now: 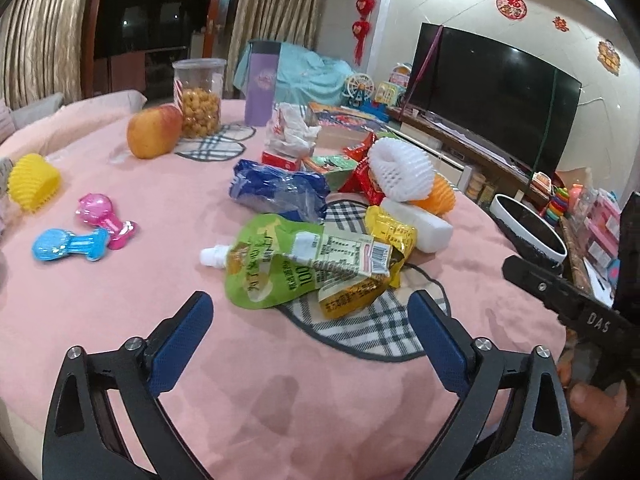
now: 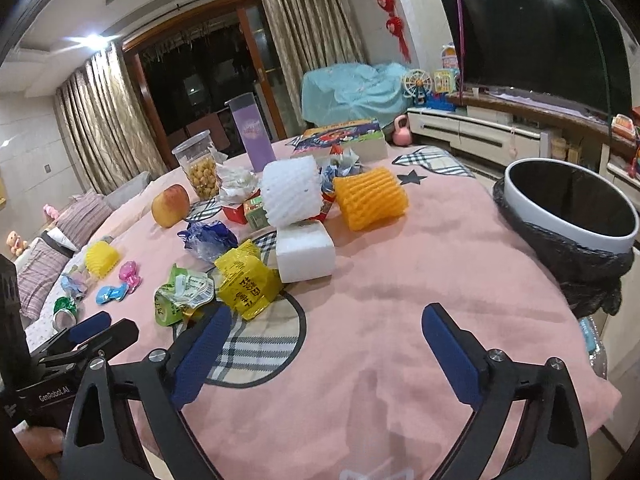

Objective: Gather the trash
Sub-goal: 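Grasp the green pouch with the left tool while the right tool grasps the white foam block, then carry the green pouch and white foam block over the trash bin with both tools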

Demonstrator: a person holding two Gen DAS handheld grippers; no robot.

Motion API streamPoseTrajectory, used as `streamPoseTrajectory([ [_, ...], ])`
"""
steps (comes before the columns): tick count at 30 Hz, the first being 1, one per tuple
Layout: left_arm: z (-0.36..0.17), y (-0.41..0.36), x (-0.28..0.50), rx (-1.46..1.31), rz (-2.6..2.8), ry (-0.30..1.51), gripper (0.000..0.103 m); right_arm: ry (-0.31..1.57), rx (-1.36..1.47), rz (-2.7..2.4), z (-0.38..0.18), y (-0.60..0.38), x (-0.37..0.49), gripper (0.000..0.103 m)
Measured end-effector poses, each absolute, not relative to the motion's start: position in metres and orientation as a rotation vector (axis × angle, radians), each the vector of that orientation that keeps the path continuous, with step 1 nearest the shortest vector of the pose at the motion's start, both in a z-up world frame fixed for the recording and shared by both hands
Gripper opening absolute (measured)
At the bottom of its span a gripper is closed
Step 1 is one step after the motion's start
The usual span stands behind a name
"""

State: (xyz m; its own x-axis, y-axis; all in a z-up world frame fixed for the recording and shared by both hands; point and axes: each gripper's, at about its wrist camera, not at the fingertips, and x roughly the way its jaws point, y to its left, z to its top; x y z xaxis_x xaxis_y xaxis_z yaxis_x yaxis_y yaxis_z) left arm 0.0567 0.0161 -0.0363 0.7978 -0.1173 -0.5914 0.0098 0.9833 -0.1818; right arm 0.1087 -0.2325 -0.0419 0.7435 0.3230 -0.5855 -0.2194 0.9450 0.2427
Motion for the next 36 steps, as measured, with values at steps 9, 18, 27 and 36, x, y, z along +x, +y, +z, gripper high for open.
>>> streamPoseTrajectory([
  [9,-0.050,0.015,0.097,-0.243,-0.091,0.747,0.070,0.727,0.201,0.339,-0.050,-0.233,0.140,0.087],
  [18,-0.055,0.015,0.120,-0.279,-0.109,0.786,0.056,0.794,0.206,0.379,-0.061,-0.223,0.174,0.086],
  [27,-0.055,0.018,0.131,-0.257,-0.156,0.768,0.016,0.875,0.193,0.432,-0.075,-0.207,0.200,0.049],
  [36,-0.040,0.001,0.111,-0.175,-0.194,0.719,0.002,0.832,0.222,0.433,-0.068,-0.220,0.185,0.048],
])
